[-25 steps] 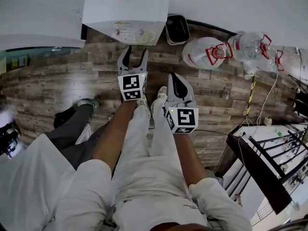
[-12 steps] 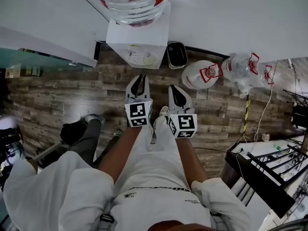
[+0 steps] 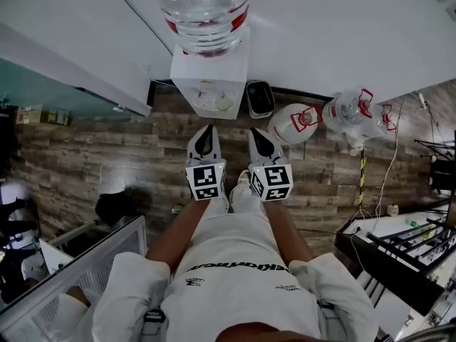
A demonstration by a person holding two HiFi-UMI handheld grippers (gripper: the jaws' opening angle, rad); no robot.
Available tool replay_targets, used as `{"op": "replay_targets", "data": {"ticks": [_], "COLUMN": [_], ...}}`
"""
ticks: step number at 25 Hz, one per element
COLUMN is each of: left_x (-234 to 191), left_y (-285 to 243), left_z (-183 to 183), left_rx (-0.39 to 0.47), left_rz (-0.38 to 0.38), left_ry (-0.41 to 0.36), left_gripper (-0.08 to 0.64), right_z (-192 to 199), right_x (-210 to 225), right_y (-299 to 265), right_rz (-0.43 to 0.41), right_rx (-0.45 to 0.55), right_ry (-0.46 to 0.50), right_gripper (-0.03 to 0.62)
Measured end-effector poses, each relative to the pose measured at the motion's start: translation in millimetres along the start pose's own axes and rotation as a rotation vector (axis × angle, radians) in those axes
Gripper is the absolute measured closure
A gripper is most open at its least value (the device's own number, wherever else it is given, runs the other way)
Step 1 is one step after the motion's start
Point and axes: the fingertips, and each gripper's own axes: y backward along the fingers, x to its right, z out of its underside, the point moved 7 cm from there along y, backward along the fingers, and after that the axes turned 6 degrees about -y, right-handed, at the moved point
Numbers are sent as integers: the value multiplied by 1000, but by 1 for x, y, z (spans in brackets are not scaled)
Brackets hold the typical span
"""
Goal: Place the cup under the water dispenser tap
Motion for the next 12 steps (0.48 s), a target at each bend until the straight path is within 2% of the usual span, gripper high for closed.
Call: {"op": "replay_targets", "data": {"ticks": [12], "left_x": [3], "left_y": [48], "left_z": [-33], "left_rx": [49], "left_rz": [48], "left_ry": [-6], "left_gripper": [563], "right_z": [-28], "right_x": [-28], "right_y": [30], "right_rz": [-14], "right_rx": [81], "right_ry": [9], "right_gripper": [594]}}
